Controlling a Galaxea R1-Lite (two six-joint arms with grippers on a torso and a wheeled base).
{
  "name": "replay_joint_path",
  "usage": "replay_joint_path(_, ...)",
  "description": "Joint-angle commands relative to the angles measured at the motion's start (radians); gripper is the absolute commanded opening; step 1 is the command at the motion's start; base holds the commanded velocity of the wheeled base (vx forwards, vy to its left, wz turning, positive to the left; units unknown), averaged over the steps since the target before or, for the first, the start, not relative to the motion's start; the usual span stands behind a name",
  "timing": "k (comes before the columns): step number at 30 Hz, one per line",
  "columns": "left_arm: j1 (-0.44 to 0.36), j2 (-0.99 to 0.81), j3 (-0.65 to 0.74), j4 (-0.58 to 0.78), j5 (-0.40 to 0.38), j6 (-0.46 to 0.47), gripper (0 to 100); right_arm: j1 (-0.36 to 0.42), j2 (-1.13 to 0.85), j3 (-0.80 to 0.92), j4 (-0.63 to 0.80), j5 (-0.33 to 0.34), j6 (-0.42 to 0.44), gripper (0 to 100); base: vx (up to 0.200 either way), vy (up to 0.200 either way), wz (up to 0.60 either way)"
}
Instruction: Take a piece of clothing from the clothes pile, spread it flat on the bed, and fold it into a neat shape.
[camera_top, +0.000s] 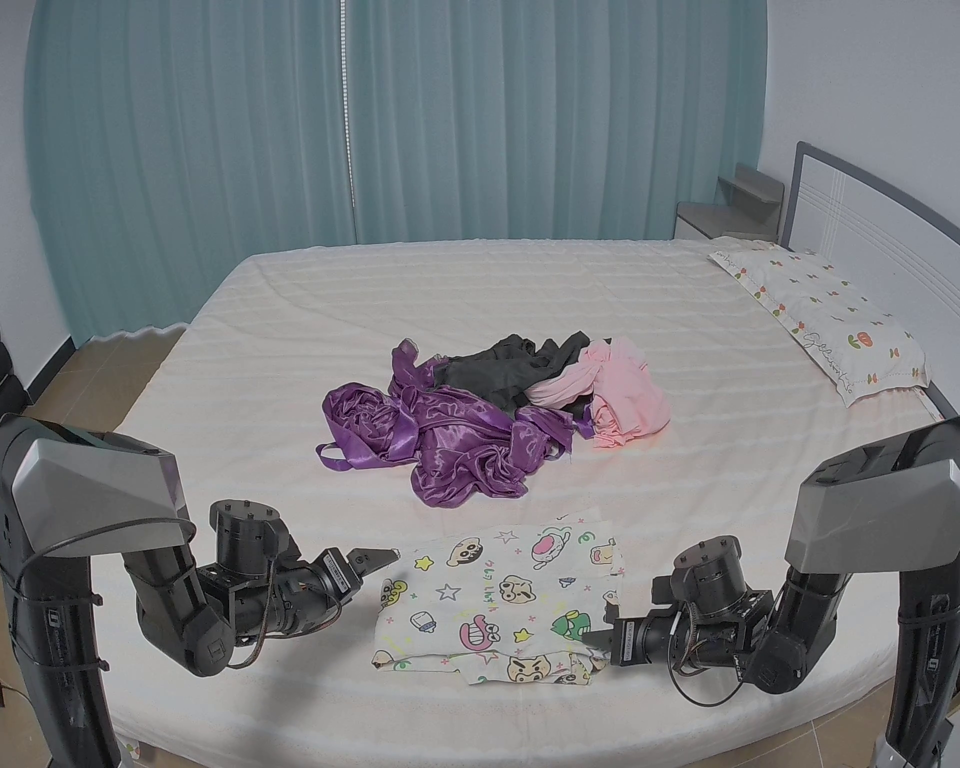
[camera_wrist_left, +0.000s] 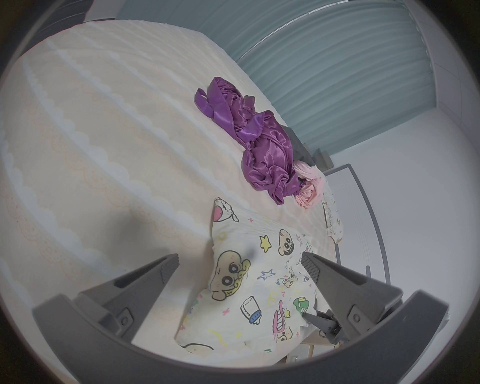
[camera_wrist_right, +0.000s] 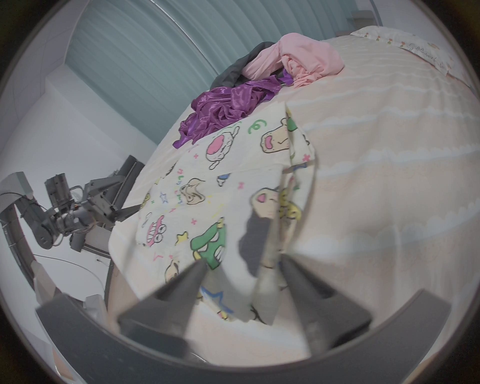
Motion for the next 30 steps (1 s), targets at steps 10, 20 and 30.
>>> replay_joint_path(10,0.007,0.001,0.002,0.0,0.003,0.003,100,-0.019,-0.067,0.08,0.014,-0.005,-0.005,0,0.0,0.0,0.0)
replay_joint_path(20,0.007,0.003,0.0,0.0,0.005,0.003,100,-0.016,-0.07,0.116,0.008,-0.006,-0.019,100,0.0,0.0,0.0)
replay_joint_path(30,0.005,0.003,0.002,0.0,0.005,0.003,100,-0.149,-0.15,-0.079,0.048,-0.002,-0.032,100,0.0,0.0,0.0)
